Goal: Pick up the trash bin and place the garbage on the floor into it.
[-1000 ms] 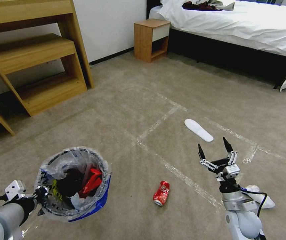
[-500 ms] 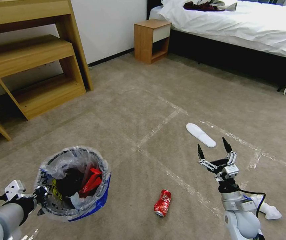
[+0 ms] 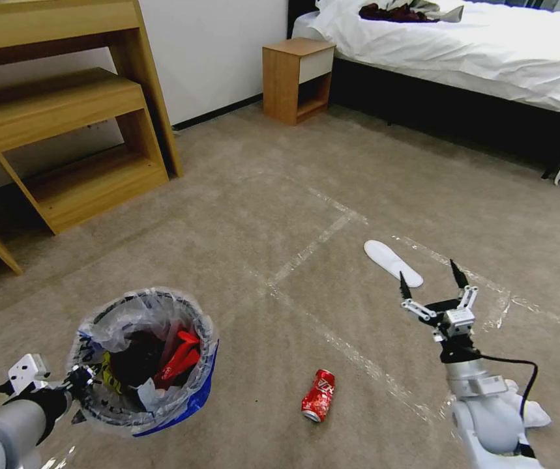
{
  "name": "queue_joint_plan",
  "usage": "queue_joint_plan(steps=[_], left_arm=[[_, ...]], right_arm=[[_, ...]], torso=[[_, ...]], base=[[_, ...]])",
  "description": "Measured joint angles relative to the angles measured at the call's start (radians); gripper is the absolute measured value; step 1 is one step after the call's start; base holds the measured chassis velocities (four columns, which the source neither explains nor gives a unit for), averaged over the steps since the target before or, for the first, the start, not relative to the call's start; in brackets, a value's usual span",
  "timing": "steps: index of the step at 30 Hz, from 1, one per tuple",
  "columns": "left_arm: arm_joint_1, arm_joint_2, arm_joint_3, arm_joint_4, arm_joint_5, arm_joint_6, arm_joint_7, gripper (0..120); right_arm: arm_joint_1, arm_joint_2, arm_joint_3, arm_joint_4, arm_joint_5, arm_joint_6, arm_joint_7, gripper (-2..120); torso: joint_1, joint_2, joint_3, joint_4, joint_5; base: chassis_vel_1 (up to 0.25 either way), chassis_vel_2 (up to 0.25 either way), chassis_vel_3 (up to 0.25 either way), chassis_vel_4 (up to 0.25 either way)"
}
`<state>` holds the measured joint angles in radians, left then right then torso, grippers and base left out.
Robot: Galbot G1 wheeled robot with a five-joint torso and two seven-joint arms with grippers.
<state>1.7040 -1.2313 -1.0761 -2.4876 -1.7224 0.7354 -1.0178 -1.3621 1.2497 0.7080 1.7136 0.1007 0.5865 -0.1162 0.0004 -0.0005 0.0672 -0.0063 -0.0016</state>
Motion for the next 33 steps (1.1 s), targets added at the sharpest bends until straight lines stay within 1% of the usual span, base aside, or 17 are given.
queue_joint_plan(steps=[1, 4, 5, 7, 9, 10, 13, 14, 17, 18, 21, 23, 25, 26, 28, 30, 33], left_arm=[[0.000, 0.000, 0.000, 0.000, 0.000, 0.000, 0.000, 0], [0.000, 0.000, 0.000, 0.000, 0.000, 0.000, 0.000, 0], [0.000, 0.000, 0.000, 0.000, 0.000, 0.000, 0.000, 0], [-0.001, 0.002, 0.000, 0.000, -0.001, 0.000, 0.000, 0], [-0.001, 0.009, 0.001, 0.001, -0.003, 0.000, 0.000, 0], [-0.001, 0.009, 0.001, 0.001, -0.003, 0.000, 0.000, 0], [-0.005, 0.020, 0.003, 0.004, -0.008, 0.000, 0.001, 0], [-0.005, 0.020, 0.003, 0.004, -0.008, 0.000, 0.001, 0], [-0.011, 0.033, 0.005, 0.009, -0.016, 0.000, 0.001, 0], [-0.011, 0.033, 0.005, 0.009, -0.016, 0.000, 0.001, 0], [-0.019, 0.048, 0.009, 0.019, -0.021, 0.000, 0.002, 0], [-0.022, 0.052, 0.012, 0.022, -0.021, 0.000, 0.004, 0], [-0.030, 0.058, 0.018, 0.026, -0.025, 0.000, 0.008, 0], [-0.030, 0.058, 0.018, 0.026, -0.025, 0.000, 0.008, 0], [-0.034, 0.062, 0.025, 0.031, -0.025, 0.000, 0.013, 0], [-0.035, 0.064, 0.027, 0.033, -0.025, 0.000, 0.014, 0], [-0.038, 0.071, 0.031, 0.036, -0.027, 0.000, 0.017, 0]], right_arm=[[0.000, 0.000, 0.000, 0.000, 0.000, 0.000, 0.000, 100], [0.025, -0.101, 0.045, -0.040, 0.024, -0.083, 0.052, 100], [0.025, -0.101, 0.045, -0.040, 0.024, -0.083, 0.052, 100], [0.056, -0.195, 0.090, -0.105, 0.002, -0.121, 0.058, 100], [0.098, -0.275, 0.119, -0.190, -0.043, -0.143, 0.058, 100], [0.098, -0.275, 0.119, -0.190, -0.043, -0.143, 0.058, 100], [0.161, -0.374, 0.118, -0.319, -0.054, -0.158, 0.015, 100], [0.161, -0.374, 0.118, -0.319, -0.054, -0.158, 0.015, 100], [0.203, -0.466, 0.093, -0.441, -0.054, -0.162, -0.058, 100], [0.203, -0.466, 0.093, -0.441, -0.054, -0.162, -0.058, 100], [0.221, -0.563, 0.074, -0.564, -0.071, -0.166, -0.163, 100], [0.223, -0.587, 0.068, -0.599, -0.076, -0.166, -0.202, 100], [0.236, -0.619, 0.046, -0.676, -0.080, -0.123, -0.291, 100], [0.236, -0.619, 0.046, -0.676, -0.080, -0.123, -0.291, 100], [0.249, -0.636, 0.018, -0.747, -0.071, -0.048, -0.408, 100], [0.254, -0.638, 0.011, -0.774, -0.071, -0.012, -0.466, 100], [0.271, -0.632, 0.005, -0.854, -0.115, 0.067, -0.602, 100]], torso=[[0.000, 0.000, 0.000, 0.0000, 0.0000], [0.000, 0.000, 0.000, 0.0001, 0.0005], [0.000, 0.000, 0.000, 0.0001, 0.0005], [0.000, 0.000, 0.000, -0.0002, -0.0004], [0.000, 0.000, 0.000, -0.0002, 0.0003], [0.000, 0.000, 0.000, -0.0002, 0.0003], [0.000, 0.000, 0.000, 0.0000, 0.0000], [0.000, 0.000, 0.000, 0.0000, 0.0000], [0.000, 0.000, 0.000, 0.0003, 0.0002], [0.000, 0.000, 0.000, 0.0003, 0.0002], [0.000, 0.000, 0.000, -0.0001, -0.0004], [0.000, 0.000, 0.000, -0.0002, -0.0002], [0.000, 0.000, 0.000, -0.0002, -0.0003], [0.000, 0.000, 0.000, -0.0002, -0.0003], [0.000, 0.000, 0.000, 0.0000, -0.0001], [0.000, 0.000, 0.000, -0.0001, 0.0002], [0.000, 0.000, 0.000, 0.0001, -0.0006]], base=[[0.000, 0.000, 0.000, 0.000], [0.000, 0.000, 0.000, 0.000], [0.000, 0.000, 0.000, 0.000], [0.000, 0.000, 0.000, 0.000], [0.000, 0.000, 0.000, 0.000], [0.000, 0.000, 0.000, 0.000], [0.000, 0.000, 0.000, 0.000], [0.000, 0.000, 0.000, 0.000], [0.000, 0.000, 0.000, 0.000], [0.000, 0.000, 0.000, 0.000], [0.000, 0.000, 0.000, 0.000], [0.000, 0.000, 0.000, 0.000], [0.000, 0.000, 0.000, 0.000], [0.000, 0.000, 0.000, 0.000], [0.000, 0.000, 0.000, 0.000], [0.000, 0.000, 0.000, 0.000], [0.000, 0.000, 0.000, 0.000]])
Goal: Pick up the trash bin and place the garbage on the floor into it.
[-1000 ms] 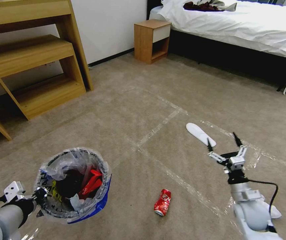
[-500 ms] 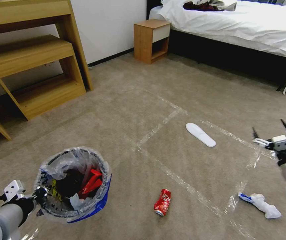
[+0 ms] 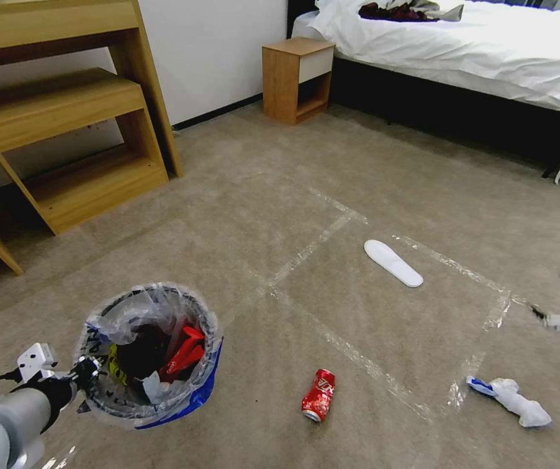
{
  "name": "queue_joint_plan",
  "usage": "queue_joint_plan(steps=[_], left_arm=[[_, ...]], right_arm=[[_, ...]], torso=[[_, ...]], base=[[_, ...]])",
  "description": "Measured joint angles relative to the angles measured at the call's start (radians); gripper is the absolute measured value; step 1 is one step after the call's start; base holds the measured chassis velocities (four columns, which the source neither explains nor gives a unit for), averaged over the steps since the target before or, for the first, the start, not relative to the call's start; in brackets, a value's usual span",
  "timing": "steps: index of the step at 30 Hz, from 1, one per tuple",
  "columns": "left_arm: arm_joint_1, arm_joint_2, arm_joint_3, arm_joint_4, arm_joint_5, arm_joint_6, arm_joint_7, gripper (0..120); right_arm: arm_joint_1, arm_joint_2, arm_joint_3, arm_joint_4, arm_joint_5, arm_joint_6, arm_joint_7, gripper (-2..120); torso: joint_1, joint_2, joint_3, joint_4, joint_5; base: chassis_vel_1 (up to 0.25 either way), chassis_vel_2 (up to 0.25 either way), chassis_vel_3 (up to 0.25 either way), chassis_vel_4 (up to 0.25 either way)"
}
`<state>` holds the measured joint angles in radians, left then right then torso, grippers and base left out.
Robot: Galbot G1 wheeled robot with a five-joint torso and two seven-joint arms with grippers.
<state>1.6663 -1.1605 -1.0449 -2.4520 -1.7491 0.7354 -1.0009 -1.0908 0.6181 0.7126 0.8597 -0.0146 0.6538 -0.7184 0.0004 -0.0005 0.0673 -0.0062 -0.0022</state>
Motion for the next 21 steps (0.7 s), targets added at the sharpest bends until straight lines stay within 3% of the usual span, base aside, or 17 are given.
queue_joint_plan(steps=[4, 15, 21], left_arm=[[-0.001, 0.010, -0.002, 0.001, -0.006, 0.000, 0.001, 0], [0.003, 0.001, 0.009, 0.000, 0.000, 0.000, 0.001, 0], [0.007, -0.007, 0.010, -0.004, 0.007, 0.000, 0.001, 0]], right_arm=[[0.037, 0.011, -0.014, -0.093, -0.107, 0.059, -0.063, 100], [0.095, 0.014, -0.052, -0.211, -0.251, 0.116, -0.163, 100], [0.117, 0.034, -0.067, -0.275, -0.266, 0.141, -0.183, 100]], torso=[[0.000, 0.000, 0.000, -0.0001, 0.0006], [0.000, 0.000, 0.000, 0.0000, 0.0001], [0.000, 0.000, 0.000, -0.0002, 0.0002]], base=[[0.000, 0.000, 0.000, 0.000], [0.000, 0.000, 0.000, 0.000], [0.000, 0.000, 0.000, 0.000]])
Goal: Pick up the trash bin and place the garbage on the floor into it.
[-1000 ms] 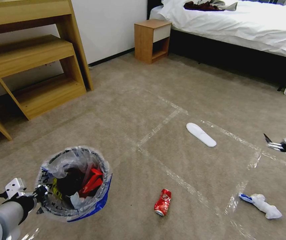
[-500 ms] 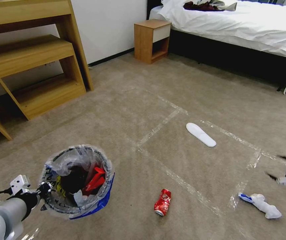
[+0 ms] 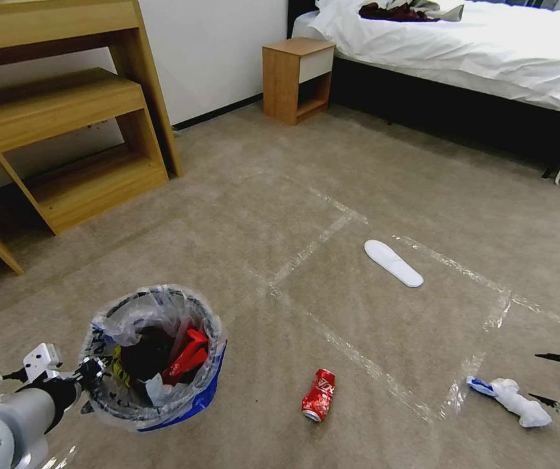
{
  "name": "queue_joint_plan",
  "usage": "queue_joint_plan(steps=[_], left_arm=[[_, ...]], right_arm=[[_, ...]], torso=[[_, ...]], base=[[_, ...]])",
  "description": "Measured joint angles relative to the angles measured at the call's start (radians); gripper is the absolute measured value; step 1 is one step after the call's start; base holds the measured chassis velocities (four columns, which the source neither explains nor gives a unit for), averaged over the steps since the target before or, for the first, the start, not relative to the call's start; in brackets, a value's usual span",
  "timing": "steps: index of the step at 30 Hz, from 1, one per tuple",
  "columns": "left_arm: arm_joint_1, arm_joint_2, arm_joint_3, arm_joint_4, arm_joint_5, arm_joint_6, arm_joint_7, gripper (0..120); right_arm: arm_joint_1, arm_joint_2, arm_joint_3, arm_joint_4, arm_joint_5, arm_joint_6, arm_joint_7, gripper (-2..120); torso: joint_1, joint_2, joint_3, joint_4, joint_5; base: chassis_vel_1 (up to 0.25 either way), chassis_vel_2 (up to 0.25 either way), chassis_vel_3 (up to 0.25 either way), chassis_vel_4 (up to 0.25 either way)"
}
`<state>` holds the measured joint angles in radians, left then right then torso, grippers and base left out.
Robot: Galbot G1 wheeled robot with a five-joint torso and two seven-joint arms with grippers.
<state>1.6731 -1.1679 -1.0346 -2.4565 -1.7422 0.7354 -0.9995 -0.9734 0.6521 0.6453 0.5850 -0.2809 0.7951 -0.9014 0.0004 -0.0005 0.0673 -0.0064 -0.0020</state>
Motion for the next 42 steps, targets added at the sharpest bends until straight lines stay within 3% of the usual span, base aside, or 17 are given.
queue_joint_plan(steps=[12, 18, 30, 42], left_arm=[[0.012, -0.007, 0.000, -0.007, 0.011, 0.000, 0.001, 0], [0.021, -0.004, -0.008, -0.009, 0.012, 0.000, 0.001, 0], [0.015, -0.006, 0.007, -0.010, 0.019, 0.000, 0.001, 0], [0.020, 0.004, 0.004, -0.016, 0.019, 0.000, 0.003, 0]], right_arm=[[0.040, 0.087, -0.036, -0.053, -0.008, 0.014, -0.024, 100], [0.076, 0.125, -0.042, -0.109, -0.043, 0.014, 0.019, 100], [0.058, 0.080, 0.009, -0.153, -0.114, -0.021, 0.173, 100], [0.038, 0.076, 0.010, -0.188, -0.052, -0.035, 0.184, 100]], torso=[[0.000, 0.000, 0.000, 0.0001, 0.0000], [0.000, 0.000, 0.000, 0.0003, 0.0000], [0.000, 0.000, 0.000, 0.0001, -0.0001], [0.000, 0.000, 0.000, 0.0001, 0.0000]], base=[[0.000, 0.000, 0.000, 0.000], [0.000, 0.000, 0.000, 0.000], [0.000, 0.000, 0.000, 0.000], [0.000, 0.000, 0.000, 0.000]])
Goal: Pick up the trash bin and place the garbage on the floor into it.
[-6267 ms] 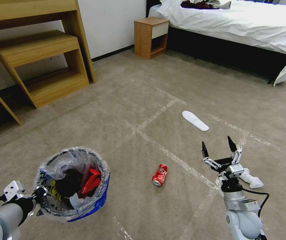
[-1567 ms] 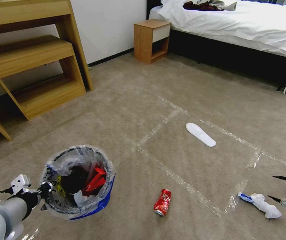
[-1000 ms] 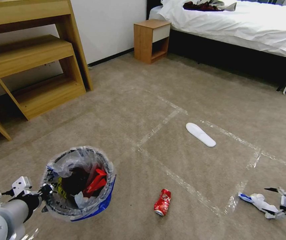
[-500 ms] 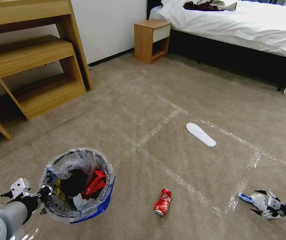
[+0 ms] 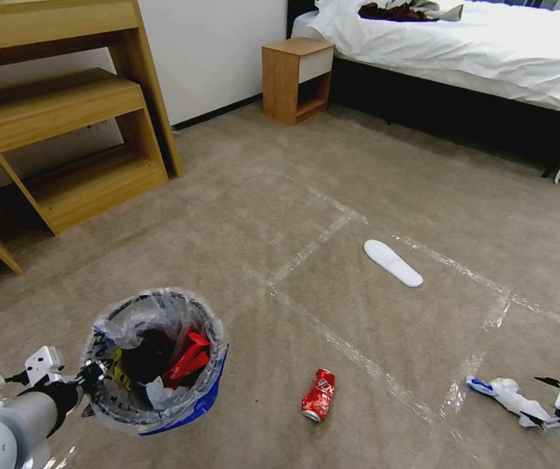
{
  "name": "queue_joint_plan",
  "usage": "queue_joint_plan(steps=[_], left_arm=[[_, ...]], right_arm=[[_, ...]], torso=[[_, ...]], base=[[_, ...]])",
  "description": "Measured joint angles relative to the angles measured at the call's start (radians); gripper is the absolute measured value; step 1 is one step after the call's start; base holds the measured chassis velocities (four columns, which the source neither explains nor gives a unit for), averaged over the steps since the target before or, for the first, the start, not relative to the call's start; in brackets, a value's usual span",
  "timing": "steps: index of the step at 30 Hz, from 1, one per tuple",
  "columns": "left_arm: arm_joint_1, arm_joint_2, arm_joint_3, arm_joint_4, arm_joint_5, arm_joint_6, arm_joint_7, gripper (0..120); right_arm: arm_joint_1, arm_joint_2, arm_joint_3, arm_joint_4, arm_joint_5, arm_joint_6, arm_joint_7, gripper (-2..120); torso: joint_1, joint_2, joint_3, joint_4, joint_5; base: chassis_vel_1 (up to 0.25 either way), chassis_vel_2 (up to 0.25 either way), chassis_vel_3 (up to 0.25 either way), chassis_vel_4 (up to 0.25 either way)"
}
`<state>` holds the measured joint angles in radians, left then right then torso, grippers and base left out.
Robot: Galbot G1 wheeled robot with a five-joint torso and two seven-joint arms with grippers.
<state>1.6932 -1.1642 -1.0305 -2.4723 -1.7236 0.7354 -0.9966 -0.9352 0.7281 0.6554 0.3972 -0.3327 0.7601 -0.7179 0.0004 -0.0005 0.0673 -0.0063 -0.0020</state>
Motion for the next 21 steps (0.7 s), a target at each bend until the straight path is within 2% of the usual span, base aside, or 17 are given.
queue_joint_plan(steps=[21], left_arm=[[0.014, 0.014, -0.014, -0.012, -0.009, 0.000, 0.000, 0]], right_arm=[[0.010, 0.054, -0.002, -0.025, 0.015, -0.019, 0.000, 100]], torso=[[0.000, 0.000, 0.000, 0.0001, 0.0000]], base=[[0.000, 0.000, 0.000, 0.000]])
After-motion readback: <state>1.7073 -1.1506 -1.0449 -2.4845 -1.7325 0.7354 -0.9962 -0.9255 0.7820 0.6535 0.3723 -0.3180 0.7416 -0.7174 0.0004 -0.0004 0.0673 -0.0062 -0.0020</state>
